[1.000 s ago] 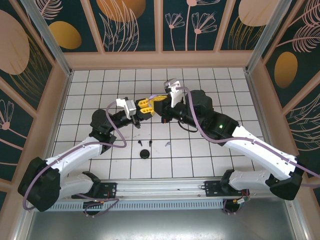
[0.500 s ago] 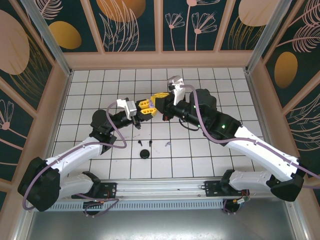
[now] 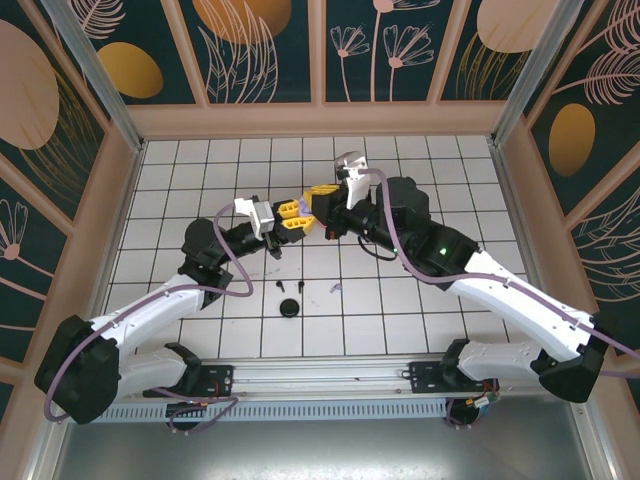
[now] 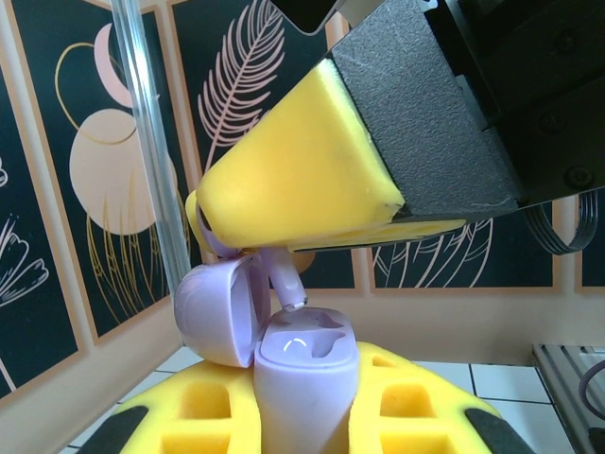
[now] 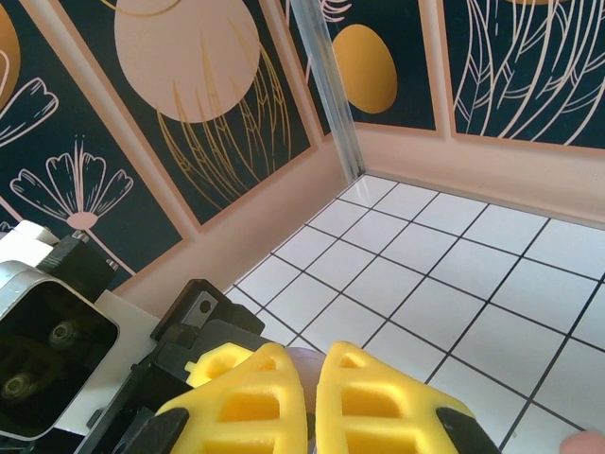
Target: Insert the wireless bluetooth earbuds into the charging case
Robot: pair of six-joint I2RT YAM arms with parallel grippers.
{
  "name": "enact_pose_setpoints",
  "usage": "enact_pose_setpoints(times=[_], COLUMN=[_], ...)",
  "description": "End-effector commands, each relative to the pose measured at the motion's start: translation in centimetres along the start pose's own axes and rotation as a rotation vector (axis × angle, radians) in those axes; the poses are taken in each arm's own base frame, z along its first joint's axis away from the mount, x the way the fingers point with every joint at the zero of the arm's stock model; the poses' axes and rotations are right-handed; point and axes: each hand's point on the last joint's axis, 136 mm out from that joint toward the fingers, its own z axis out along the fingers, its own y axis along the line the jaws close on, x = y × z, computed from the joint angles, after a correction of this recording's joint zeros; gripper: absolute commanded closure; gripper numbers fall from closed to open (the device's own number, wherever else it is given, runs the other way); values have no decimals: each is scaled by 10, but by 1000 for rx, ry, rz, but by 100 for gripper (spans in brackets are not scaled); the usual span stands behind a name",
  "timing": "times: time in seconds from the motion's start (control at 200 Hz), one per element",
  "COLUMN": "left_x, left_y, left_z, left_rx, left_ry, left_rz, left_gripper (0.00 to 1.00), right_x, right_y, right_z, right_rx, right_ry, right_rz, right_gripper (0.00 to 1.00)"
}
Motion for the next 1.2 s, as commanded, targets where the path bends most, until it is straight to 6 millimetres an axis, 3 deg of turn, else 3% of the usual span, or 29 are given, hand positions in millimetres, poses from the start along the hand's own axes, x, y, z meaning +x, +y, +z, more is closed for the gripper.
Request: enact_pose_setpoints(times=[0.0, 0.551, 0.936, 1.196], left_x=[-33, -37, -11, 8], left_y=[-7, 0, 6, 24], left_z=[3, 9, 12, 33], left_rx=[28, 11, -3, -4], left_ry=[-78, -94, -75, -36], left_rz=[64, 31, 94, 135], left_gripper=[100, 100, 100, 100], right_x=[20, 30, -13, -31], right_y=[-8, -13, -13, -18], right_z=[9, -3, -6, -18], right_rx=[26, 52, 66, 67], right_ry=[52, 49, -55, -100], right_rz=[-1, -22, -56, -78], right_gripper=[96, 96, 96, 96])
